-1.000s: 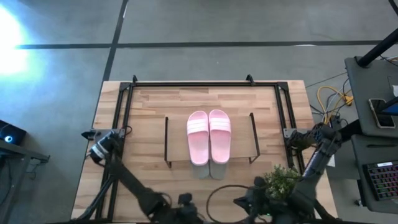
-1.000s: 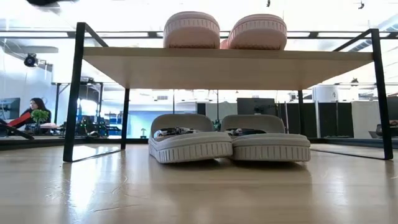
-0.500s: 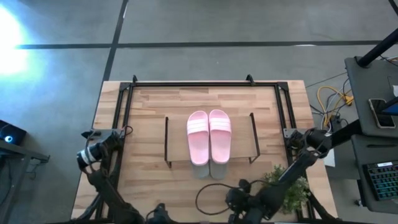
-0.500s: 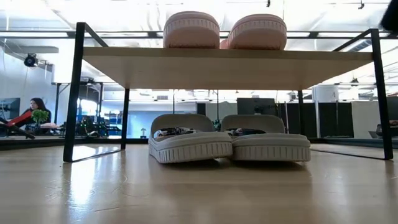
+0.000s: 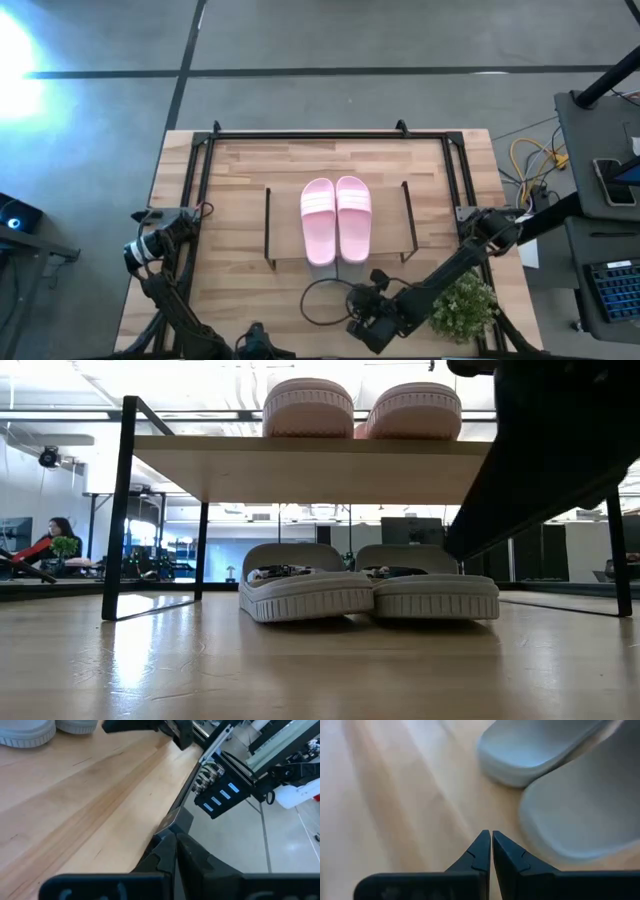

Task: Pick and place slides into the shelf
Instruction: Adjust the gray slides under the shelf

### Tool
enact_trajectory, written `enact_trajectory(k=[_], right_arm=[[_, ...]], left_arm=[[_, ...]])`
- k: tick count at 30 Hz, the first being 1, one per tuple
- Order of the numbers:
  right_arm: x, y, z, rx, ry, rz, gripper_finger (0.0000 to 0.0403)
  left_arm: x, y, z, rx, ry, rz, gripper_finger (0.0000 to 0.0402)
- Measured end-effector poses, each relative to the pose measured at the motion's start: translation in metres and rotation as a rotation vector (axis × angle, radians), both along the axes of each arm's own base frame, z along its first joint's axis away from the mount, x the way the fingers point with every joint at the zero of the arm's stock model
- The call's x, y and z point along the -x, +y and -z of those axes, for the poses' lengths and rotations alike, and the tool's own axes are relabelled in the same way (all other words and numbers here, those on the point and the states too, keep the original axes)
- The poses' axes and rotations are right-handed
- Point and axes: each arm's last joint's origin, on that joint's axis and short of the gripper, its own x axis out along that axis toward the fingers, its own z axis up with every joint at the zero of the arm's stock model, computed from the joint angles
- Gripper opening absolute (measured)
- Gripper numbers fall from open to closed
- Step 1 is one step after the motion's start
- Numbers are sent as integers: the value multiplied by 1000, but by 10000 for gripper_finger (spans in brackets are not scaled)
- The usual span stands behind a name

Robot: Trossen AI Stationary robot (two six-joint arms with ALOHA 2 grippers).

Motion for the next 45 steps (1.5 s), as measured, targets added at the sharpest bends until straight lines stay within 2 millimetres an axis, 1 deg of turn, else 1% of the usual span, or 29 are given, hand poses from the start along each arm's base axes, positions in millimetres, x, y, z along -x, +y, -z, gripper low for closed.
enact_trajectory(k=[4, 10, 14, 17, 20, 24, 29, 31, 33, 35, 37, 40, 43, 45], right_arm=[[-1, -7, 8, 39, 5, 20, 11], [-4, -12, 30, 78, 59, 33, 11], [-7, -14, 40, 93, 73, 46, 11], [-8, -15, 40, 95, 69, 58, 11], [-9, -19, 40, 141, 53, 84, 11], [-11, -23, 32, 195, 41, 121, 11], [-12, -25, 29, 192, 63, 126, 11], [-11, -21, 22, 155, 61, 115, 11], [-8, -12, 11, 119, 38, 91, 11], [-1, 0, -4, 90, 4, 58, 11], [8, 13, -26, 60, -52, 26, 11], [24, 27, -65, 29, -164, -5, 11], [42, 33, -100, 14, -249, -42, 11], [55, 34, -119, 11, -292, -63, 11]], left_arm=[[0, 1, 1, -10, 5, 0, 1], [0, 1, 1, -21, 10, 1, 1], [0, 1, 1, -21, 10, 1, 1], [0, 1, 1, -21, 10, 0, 1], [-1, 2, 1, -21, 10, -1, 1], [-2, 3, 1, -23, 10, -6, 1], [-5, 5, 1, -23, 10, -12, 1], [-7, 6, 1, -19, 10, -21, 1], [-13, 10, 1, -12, 9, -39, 1], [-20, 16, 1, 2, 8, -69, 1], [-29, 23, 1, -15, 11, -85, 1], [-43, 33, 0, -164, 33, -50, 1], [-57, 41, -6, -376, 57, 23, 1], [-66, 47, -10, -498, 79, 62, 1]])
